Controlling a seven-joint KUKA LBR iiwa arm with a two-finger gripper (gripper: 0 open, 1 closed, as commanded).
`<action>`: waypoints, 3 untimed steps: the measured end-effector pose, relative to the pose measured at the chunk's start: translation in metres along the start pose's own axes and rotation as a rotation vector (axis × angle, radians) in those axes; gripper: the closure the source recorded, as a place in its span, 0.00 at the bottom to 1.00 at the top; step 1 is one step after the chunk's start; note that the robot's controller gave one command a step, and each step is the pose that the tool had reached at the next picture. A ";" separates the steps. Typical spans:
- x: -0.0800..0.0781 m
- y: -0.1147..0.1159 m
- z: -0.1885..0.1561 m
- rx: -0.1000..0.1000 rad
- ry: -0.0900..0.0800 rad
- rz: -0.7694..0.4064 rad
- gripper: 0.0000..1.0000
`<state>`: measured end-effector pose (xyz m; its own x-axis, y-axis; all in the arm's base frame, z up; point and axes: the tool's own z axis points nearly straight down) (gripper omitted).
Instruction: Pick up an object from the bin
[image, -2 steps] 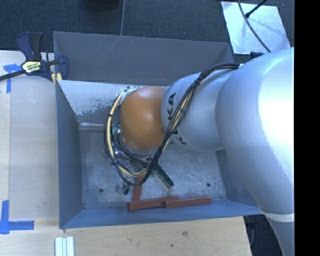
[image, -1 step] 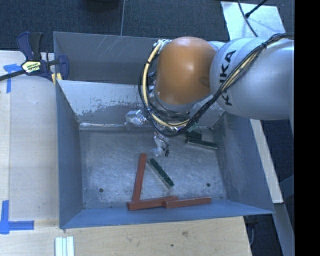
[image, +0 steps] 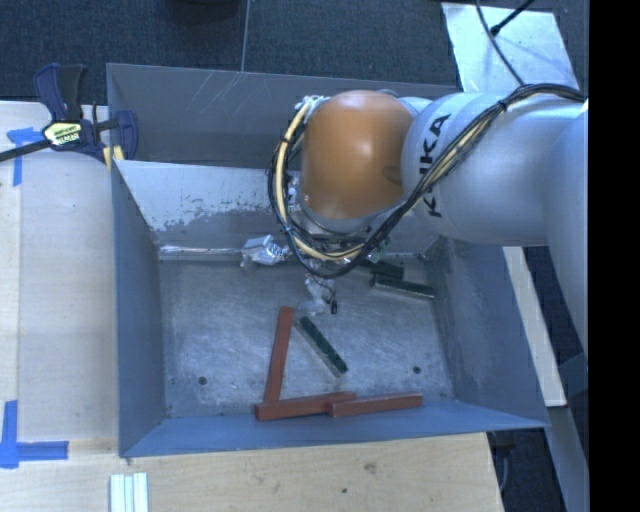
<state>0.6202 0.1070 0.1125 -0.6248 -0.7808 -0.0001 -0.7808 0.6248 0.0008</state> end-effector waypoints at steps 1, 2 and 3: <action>0.067 0.020 -0.118 0.007 -0.005 -0.346 0.00; 0.076 0.066 0.012 -0.005 0.001 -0.607 0.00; 0.129 0.006 0.045 -0.001 0.004 -0.660 0.00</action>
Offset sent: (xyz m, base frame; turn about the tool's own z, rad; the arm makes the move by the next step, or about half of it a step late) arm -0.0586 -0.0387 0.1150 -0.3484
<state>0.5351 0.0104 0.0679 -0.0153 -0.9999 0.0026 -0.9999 0.0153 0.0027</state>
